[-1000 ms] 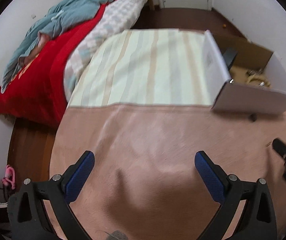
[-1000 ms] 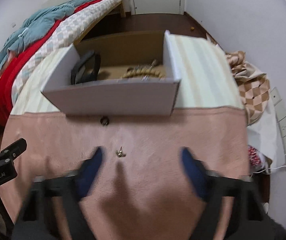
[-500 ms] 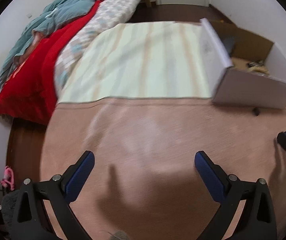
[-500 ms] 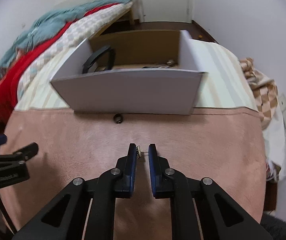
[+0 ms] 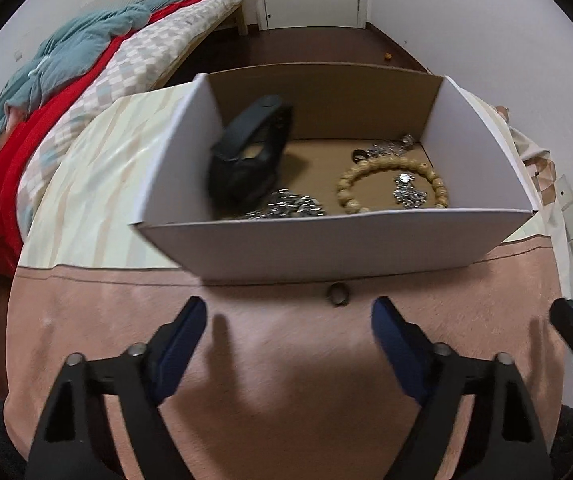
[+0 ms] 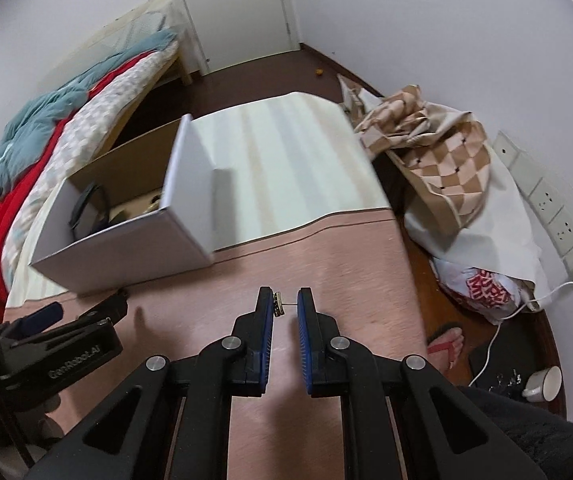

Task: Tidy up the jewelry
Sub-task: 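Grasp the second black ring with the left tool while the right tool holds the earring, then carry the ring into the box with the left tool while the right tool carries the earring in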

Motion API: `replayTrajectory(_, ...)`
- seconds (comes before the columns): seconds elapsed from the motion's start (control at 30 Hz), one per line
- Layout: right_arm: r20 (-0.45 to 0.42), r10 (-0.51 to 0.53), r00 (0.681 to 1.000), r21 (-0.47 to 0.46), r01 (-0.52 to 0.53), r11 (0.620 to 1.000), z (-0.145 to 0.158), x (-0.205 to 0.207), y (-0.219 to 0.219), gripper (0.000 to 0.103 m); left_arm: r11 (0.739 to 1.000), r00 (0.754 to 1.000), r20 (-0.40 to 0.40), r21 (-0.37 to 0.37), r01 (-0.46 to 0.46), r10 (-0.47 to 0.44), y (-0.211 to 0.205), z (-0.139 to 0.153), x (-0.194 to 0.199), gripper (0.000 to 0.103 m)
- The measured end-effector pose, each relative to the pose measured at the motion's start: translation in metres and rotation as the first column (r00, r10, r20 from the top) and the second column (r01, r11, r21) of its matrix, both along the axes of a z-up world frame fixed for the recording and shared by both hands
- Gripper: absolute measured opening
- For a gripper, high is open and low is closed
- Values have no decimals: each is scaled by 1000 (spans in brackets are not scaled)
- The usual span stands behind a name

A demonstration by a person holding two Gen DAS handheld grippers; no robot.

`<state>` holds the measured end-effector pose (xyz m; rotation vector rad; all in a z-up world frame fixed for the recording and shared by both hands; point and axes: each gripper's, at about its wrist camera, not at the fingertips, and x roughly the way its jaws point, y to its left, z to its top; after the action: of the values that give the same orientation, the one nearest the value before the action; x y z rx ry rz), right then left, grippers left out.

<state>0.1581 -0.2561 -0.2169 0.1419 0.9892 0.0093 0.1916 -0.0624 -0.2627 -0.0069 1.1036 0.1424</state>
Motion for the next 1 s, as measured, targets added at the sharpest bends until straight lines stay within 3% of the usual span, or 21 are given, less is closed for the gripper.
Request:
replayTrajectory(0.17, 7, -26, 1000, 3, 26, 1000, 1, 5, -12, 13, 1000, 1000, 22, 4, 12, -12, -9, -2, 0, 52)
replayTrajectory(0.23, 9, -32, 999, 4, 32, 999, 0, 6, -12, 13, 999, 999, 30, 1, 37, -37, -14, -1, 0, 25)
replayTrajectory(0.3, 10, -36, 999, 6, 36, 999, 0, 5, -13, 13, 999, 998, 27, 3, 52, -52, -18, -1, -1, 12)
replayTrajectory(0.67, 55, -23, 998, 29, 21, 999, 22, -1, -7, 13, 995, 995, 48, -36, 91, -89, -15, 17, -22, 10)
replayTrajectory(1.0, 118, 6, 993, 84, -16, 996, 61, -12, 2, 13, 992, 982, 161, -66, 109, -98, 3, 84, -39, 10)
